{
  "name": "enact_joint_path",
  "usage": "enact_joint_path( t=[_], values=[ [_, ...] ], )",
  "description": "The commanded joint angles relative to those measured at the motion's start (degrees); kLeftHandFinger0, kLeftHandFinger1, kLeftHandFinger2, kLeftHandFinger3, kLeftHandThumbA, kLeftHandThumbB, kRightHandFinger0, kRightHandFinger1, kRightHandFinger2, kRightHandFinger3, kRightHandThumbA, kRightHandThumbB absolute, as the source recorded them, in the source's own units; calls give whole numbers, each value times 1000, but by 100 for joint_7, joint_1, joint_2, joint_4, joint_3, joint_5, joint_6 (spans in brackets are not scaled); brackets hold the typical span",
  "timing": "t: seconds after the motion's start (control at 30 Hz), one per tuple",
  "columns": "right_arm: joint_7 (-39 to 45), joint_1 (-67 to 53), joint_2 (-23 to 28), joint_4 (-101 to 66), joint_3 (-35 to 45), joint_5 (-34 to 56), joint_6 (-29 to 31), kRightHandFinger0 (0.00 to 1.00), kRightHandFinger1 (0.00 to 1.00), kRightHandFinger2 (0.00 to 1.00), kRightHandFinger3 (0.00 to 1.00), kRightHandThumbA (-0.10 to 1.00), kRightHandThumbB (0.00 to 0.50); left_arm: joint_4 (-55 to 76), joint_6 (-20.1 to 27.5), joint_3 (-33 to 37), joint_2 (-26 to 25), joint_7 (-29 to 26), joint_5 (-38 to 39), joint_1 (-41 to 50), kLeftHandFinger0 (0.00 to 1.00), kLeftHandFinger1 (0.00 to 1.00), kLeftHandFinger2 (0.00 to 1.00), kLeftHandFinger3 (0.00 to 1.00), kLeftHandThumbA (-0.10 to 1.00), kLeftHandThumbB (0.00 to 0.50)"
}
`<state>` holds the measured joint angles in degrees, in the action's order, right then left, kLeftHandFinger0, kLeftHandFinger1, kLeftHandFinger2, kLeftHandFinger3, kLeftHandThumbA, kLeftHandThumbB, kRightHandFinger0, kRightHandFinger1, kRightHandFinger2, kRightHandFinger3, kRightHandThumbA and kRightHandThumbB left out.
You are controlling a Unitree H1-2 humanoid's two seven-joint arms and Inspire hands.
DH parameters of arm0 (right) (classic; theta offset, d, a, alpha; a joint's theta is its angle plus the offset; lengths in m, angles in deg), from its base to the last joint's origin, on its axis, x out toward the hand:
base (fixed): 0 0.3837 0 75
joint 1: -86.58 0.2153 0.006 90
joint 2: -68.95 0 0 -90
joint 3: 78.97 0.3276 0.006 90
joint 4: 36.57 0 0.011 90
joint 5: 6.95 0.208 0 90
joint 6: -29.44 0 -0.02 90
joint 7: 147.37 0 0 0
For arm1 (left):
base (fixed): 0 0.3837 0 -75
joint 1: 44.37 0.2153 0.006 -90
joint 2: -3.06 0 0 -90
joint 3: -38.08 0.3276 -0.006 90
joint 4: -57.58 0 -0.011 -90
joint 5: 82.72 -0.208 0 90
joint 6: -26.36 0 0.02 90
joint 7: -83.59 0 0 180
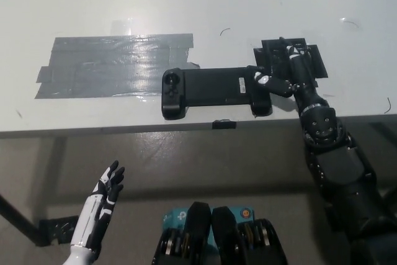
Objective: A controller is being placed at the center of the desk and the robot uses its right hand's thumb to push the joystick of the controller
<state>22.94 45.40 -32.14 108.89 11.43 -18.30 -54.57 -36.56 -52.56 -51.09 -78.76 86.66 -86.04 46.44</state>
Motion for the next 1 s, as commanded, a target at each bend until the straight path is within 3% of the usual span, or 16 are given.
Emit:
enact_joint_path(
  t=[0.0, 0.07, 0.17, 0.27, 0.37, 0.4, 0.43, 0.47, 0.53, 0.57, 0.6, 0.67, 0.7, 0.97],
  values=[
    [-685, 349, -32, 117, 199, 159, 821, 1000, 1000, 1000, 1000, -100, 0, 170, 161, -18, -25, 27, 68, -91, 1000, 1000, 1000, 1000, 932, 43],
    [-646, 398, -81, 203, 419, 426, 1012, 1000, 1000, 1000, 1000, -100, 0, 141, 180, -24, -46, 38, 72, -117, 1000, 1000, 1000, 1000, 931, 40],
    [-836, 424, -92, 247, 522, 396, 1086, 885, 1000, 1000, 1000, -100, 0, 136, 203, -22, -44, 22, 42, -132, 1000, 1000, 1000, 1000, 936, 40],
    [-872, 466, -73, 383, 549, 399, 1242, 866, 1000, 1000, 1000, -100, 0, 145, 173, -41, -54, 42, 88, -147, 1000, 1000, 1000, 1000, 937, 47],
    [-798, 459, -72, 374, 652, 521, 1013, 849, 994, 1000, 1000, -80, 0, 148, 149, -44, -51, 34, 72, -152, 1000, 1000, 1000, 1000, 939, 56],
    [-680, 420, -69, 285, 668, 575, 1015, 883, 1000, 1000, 1000, 209, 29, 143, 154, -42, -50, 31, 63, -153, 1000, 1000, 1000, 1000, 939, 57],
    [-477, 370, -65, 162, 681, 656, 1028, 952, 1000, 1000, 1000, 475, 102, 137, 170, -40, -52, 29, 51, -156, 1000, 1000, 1000, 1000, 940, 58],
    [-284, 324, -46, 52, 659, 704, 1071, 1000, 1000, 1000, 1000, 631, 174, 136, 163, -38, -49, 27, 47, -161, 1000, 1000, 1000, 1000, 942, 60],
    [-5, 249, -17, -164, 591, 758, 1142, 1000, 1000, 1000, 1000, 742, 245, 141, 142, -35, -51, 37, 55, -163, 1000, 1000, 1000, 1000, 949, 65],
    [169, 169, -19, -485, 527, 789, 1110, 1000, 1000, 1000, 1000, 858, 337, 144, 129, -34, -50, 40, 56, -165, 1000, 1000, 1000, 1000, 953, 66],
    [218, 124, -14, -663, 477, 766, 1084, 1000, 1000, 1000, 1000, 895, 339, 143, 128, -35, -45, 32, 51, -165, 1000, 1000, 1000, 1000, 954, 67],
    [405, 15, -21, -1256, 389, 815, 934, 1000, 1000, 1000, 1000, 1000, 413, 117, 134, -31, -52, 39, 45, -196, 1000, 1000, 1000, 1000, 956, 66],
    [516, -114, -25, -1839, 295, 802, 765, 1000, 1000, 1000, 1000, 1000, 434, 115, 130, -25, -54, 35, 24, -205, 1000, 1000, 1000, 1000, 956, 68],
    [871, -933, -160, -4756, 50, 1193, 408, 1000, 1000, 1000, 1000, 1000, 358, 103, 154, -18, -76, 42, -1, -268, 1000, 1000, 1000, 1000, 963, 64]
  ],
)
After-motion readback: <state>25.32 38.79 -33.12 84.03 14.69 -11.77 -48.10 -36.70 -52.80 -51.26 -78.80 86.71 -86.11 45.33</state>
